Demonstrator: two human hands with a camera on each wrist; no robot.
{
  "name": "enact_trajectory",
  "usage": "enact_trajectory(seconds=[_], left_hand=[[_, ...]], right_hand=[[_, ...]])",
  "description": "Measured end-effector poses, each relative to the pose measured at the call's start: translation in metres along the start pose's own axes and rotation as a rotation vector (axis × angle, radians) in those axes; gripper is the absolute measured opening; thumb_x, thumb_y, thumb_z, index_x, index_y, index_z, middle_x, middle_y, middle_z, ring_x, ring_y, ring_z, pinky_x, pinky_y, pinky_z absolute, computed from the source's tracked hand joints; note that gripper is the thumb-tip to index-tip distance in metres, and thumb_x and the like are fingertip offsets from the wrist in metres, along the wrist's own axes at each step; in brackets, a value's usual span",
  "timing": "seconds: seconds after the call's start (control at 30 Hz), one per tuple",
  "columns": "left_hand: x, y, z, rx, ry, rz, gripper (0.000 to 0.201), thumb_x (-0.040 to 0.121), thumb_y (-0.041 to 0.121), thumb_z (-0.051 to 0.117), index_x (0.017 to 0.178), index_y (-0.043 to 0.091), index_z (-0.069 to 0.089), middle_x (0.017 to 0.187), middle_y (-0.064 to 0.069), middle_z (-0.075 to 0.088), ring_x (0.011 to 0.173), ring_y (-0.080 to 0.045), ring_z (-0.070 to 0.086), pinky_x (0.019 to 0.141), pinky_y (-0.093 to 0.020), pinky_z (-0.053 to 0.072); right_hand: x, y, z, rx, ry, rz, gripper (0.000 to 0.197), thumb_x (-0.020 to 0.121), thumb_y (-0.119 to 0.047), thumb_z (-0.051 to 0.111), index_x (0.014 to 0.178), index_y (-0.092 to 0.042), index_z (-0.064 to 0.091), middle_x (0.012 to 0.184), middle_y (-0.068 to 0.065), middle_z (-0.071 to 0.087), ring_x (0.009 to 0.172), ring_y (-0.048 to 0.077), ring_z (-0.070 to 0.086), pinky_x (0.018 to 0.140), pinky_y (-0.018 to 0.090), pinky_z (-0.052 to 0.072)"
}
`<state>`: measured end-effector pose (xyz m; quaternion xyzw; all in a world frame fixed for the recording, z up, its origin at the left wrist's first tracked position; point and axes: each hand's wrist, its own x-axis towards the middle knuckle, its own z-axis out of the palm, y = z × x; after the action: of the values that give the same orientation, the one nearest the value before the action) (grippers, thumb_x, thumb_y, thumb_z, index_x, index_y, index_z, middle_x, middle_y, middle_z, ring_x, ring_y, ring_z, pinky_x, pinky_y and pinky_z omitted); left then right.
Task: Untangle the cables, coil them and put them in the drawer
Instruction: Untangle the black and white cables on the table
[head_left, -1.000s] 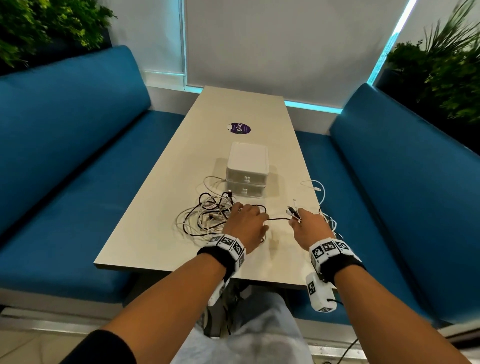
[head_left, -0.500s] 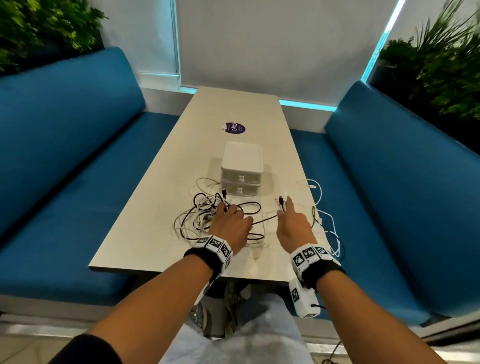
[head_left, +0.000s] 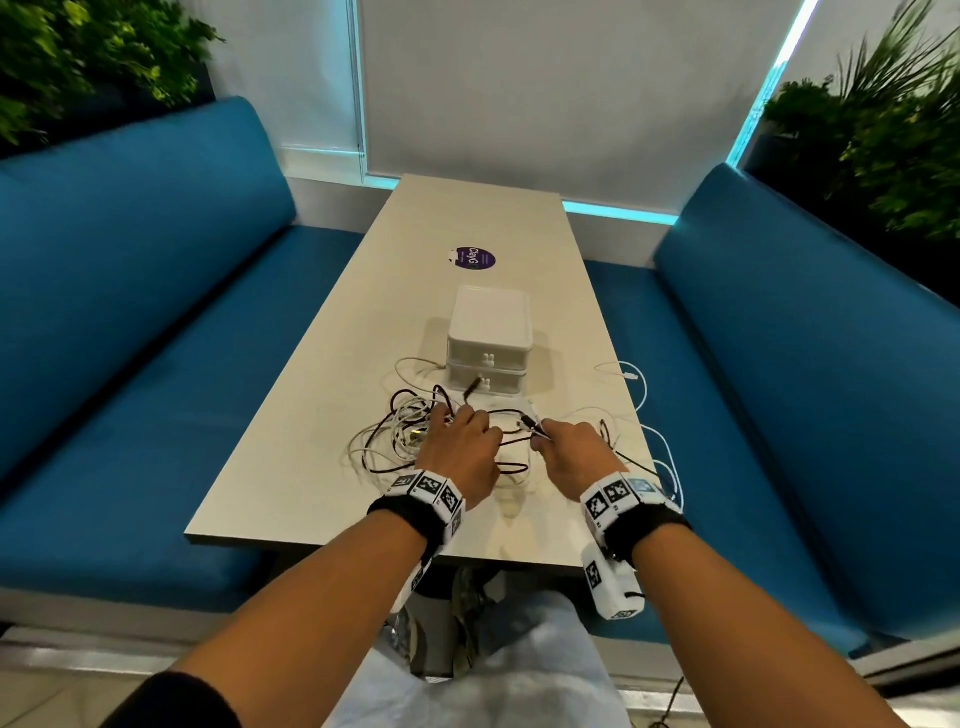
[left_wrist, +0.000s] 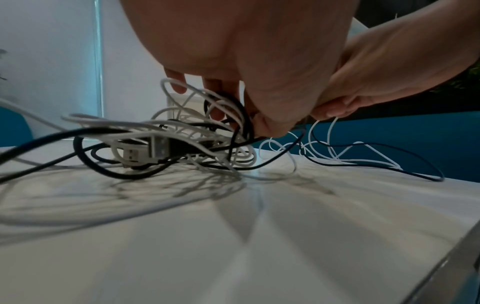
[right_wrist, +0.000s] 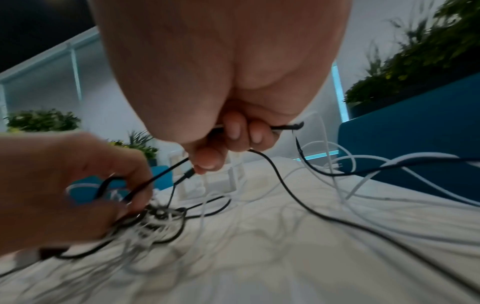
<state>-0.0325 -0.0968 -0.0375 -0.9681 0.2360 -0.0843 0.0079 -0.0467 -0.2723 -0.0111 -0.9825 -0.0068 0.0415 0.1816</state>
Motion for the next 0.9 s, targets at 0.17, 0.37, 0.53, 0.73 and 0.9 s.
enact_trajectory(seconds=[0.17,0.37,0.53,0.73,0.9], left_hand=[[-0.003,-0.008,0.006,-0.029,-0.025,-0.035,0.024,0.087,0.032,0.057,0.106,0.023,0.067,0.122,0.003,0.051,0.120,-0.025,0.040,0.103,-0.053,0.026],[0.002,0.007,0.003,-0.040,-0.015,0.011,0.031,0.100,0.038,0.042,0.105,0.023,0.069,0.121,0.002,0.053,0.121,-0.024,0.041,0.108,-0.052,0.022],[0.001,0.004,0.002,0.070,-0.026,0.061,0.024,0.099,0.031,0.047,0.109,0.025,0.068,0.117,0.001,0.057,0.119,-0.024,0.044,0.108,-0.052,0.022],[0.006,0.008,-0.003,0.157,-0.015,0.142,0.026,0.096,0.019,0.046,0.114,0.022,0.064,0.115,-0.001,0.059,0.121,-0.024,0.048,0.115,-0.052,0.011],[0.000,-0.002,0.009,0.086,-0.011,0.183,0.030,0.097,0.014,0.039,0.121,0.022,0.055,0.119,-0.001,0.061,0.124,-0.020,0.050,0.120,-0.049,0.008]], right_hand=[[0.002,0.042,-0.026,-0.044,0.041,0.212,0.021,0.097,-0.024,0.046,0.103,-0.016,0.065,0.099,0.014,0.066,0.090,0.034,0.061,0.069,0.033,0.044],[-0.001,0.040,-0.008,-0.070,0.036,0.240,0.026,0.100,-0.027,0.039,0.108,-0.010,0.058,0.104,0.017,0.063,0.093,0.036,0.061,0.071,0.033,0.042],[-0.007,0.016,-0.001,0.055,0.094,0.060,0.033,0.103,-0.030,0.036,0.130,-0.014,0.048,0.102,0.021,0.065,0.093,0.039,0.061,0.069,0.032,0.040],[-0.007,-0.006,0.012,0.099,-0.053,-0.076,0.022,0.100,-0.024,0.045,0.111,-0.014,0.061,0.102,0.017,0.068,0.098,0.035,0.061,0.071,0.030,0.038],[-0.006,-0.011,0.015,0.172,-0.085,-0.095,0.020,0.098,-0.022,0.049,0.109,-0.018,0.066,0.108,0.010,0.070,0.101,0.030,0.062,0.074,0.025,0.036]])
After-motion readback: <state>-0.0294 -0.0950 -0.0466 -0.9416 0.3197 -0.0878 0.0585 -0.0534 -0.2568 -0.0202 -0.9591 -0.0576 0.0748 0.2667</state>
